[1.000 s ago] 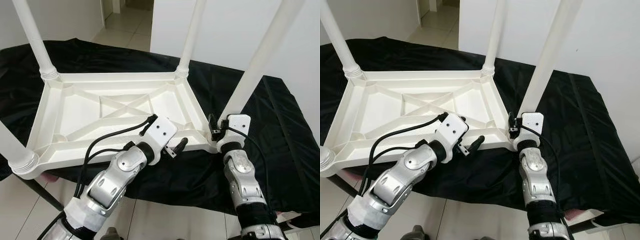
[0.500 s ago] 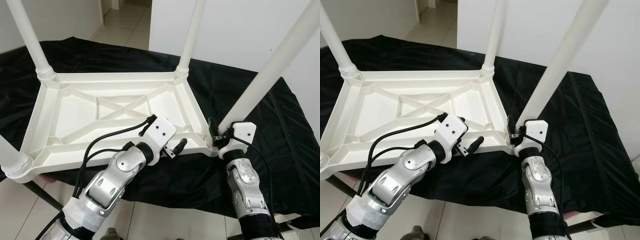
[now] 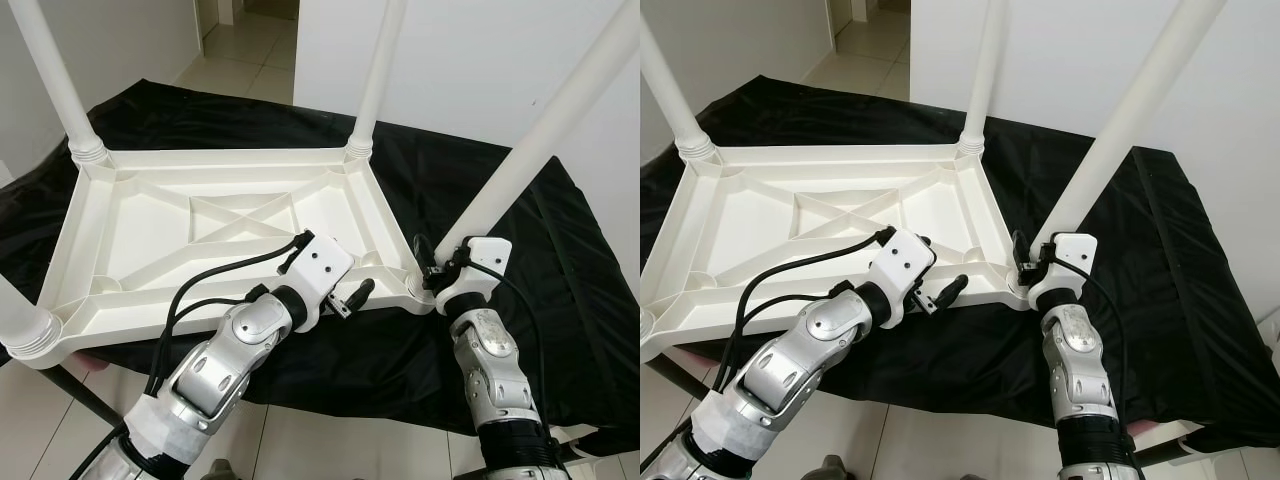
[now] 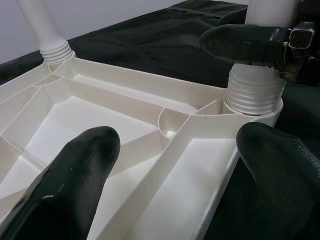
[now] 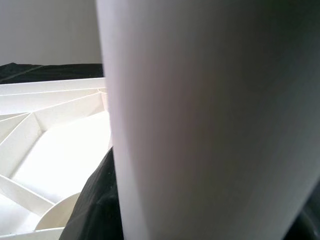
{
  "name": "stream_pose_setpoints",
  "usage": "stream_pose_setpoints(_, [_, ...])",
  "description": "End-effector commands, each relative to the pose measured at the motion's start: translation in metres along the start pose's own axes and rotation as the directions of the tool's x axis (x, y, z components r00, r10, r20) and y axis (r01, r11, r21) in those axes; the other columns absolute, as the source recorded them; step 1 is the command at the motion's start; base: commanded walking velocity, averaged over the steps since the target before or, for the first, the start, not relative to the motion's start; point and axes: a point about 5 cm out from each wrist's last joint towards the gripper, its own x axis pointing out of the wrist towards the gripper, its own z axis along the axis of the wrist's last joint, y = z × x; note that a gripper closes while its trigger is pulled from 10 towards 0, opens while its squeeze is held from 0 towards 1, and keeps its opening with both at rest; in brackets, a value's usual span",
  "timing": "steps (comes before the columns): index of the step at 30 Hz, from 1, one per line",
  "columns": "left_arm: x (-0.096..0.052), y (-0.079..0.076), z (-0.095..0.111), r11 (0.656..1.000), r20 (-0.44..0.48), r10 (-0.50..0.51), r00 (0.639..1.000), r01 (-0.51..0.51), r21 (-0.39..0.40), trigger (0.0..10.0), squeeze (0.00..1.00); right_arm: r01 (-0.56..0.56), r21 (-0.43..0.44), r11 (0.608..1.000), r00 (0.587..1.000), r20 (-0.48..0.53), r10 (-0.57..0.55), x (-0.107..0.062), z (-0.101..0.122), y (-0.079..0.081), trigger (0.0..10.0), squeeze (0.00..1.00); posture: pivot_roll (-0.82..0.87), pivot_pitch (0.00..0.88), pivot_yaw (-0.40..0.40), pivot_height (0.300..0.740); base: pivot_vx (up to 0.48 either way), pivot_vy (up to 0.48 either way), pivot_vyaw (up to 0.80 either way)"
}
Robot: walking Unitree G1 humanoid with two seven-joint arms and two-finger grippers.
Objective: Building children table
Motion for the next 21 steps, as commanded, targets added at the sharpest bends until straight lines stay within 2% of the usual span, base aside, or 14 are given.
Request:
stream_pose_setpoints(1, [-0.001, -0.009, 0.002, 0.992, 0.0, -0.128, 0.992, 0.128, 0.009, 10.0, 0.0, 0.031, 0.048, 0.998, 0.986, -0.168, -0.023, -0.013, -0.034, 0.0, 10.0, 0.0, 0.14, 0.052, -0.069, 0.74, 0.0, 0.0, 0.0])
stream_pose_setpoints(5, [-0.002, -0.008, 0.002, 0.992, 0.0, -0.126, 0.992, 0.126, 0.01, 10.0, 0.0, 0.047, 0.063, 0.997, 0.987, -0.156, -0.036, -0.019, -0.038, -0.003, 10.0, 0.0, 0.14, 0.052, -0.072, 0.74, 0.0, 0.0, 0.0])
stream_pose_setpoints(6, [-0.002, -0.008, 0.002, 0.992, 0.0, -0.124, 0.992, 0.124, 0.01, 10.0, 0.0, 0.047, 0.076, 0.996, 0.993, -0.111, -0.038, -0.024, -0.038, -0.004, 10.0, 0.0, 0.14, 0.051, -0.072, 0.74, 0.0, 0.0, 0.0])
stream_pose_setpoints(8, [-0.002, -0.008, 0.002, 0.992, 0.0, -0.124, 0.992, 0.124, 0.01, 10.0, 0.0, 0.047, 0.076, 0.996, 0.993, -0.111, -0.038, -0.024, -0.038, -0.004, 10.0, 0.0, 0.14, 0.051, -0.072, 0.74, 0.0, 0.0, 0.0])
stream_pose_setpoints(9, [-0.002, -0.008, 0.002, 0.992, 0.0, -0.123, 0.992, 0.123, 0.01, 10.0, 0.0, 0.044, 0.077, 0.996, 0.997, -0.064, -0.039, -0.028, -0.036, -0.005, 10.0, 0.0, 0.14, 0.052, -0.071, 0.74, 0.0, 0.0, 0.0])
stream_pose_setpoints(14, [-0.003, -0.007, 0.002, 0.993, -0.003, -0.119, 0.993, 0.119, 0.011, 10.0, 0.0, 0.017, 0.024, 1.0, 1.0, -0.008, -0.017, -0.04, -0.035, -0.005, 10.0, 0.0, 0.14, 0.049, -0.066, 0.74, 0.0, 0.0, 0.0])
stream_pose_setpoints(16, [-0.003, -0.006, 0.002, 0.993, -0.003, -0.12, 0.993, 0.12, 0.013, 10.0, 0.0, -0.003, -0.018, 1.0, 1.0, -0.004, 0.003, -0.041, -0.035, -0.002, 10.0, 0.0, 0.13, 0.048, -0.064, 0.74, 0.0, 0.0, 0.0])
stream_pose_setpoints(21, [-0.003, -0.005, 0.003, 0.993, -0.003, -0.121, 0.993, 0.121, 0.015, 10.0, 0.0, -0.02, -0.042, 0.999, 0.999, -0.033, 0.019, -0.041, -0.038, 0.001, 10.0, 0.0, 0.13, 0.05, -0.063, 0.74, 0.0, 0.0, 0.0])
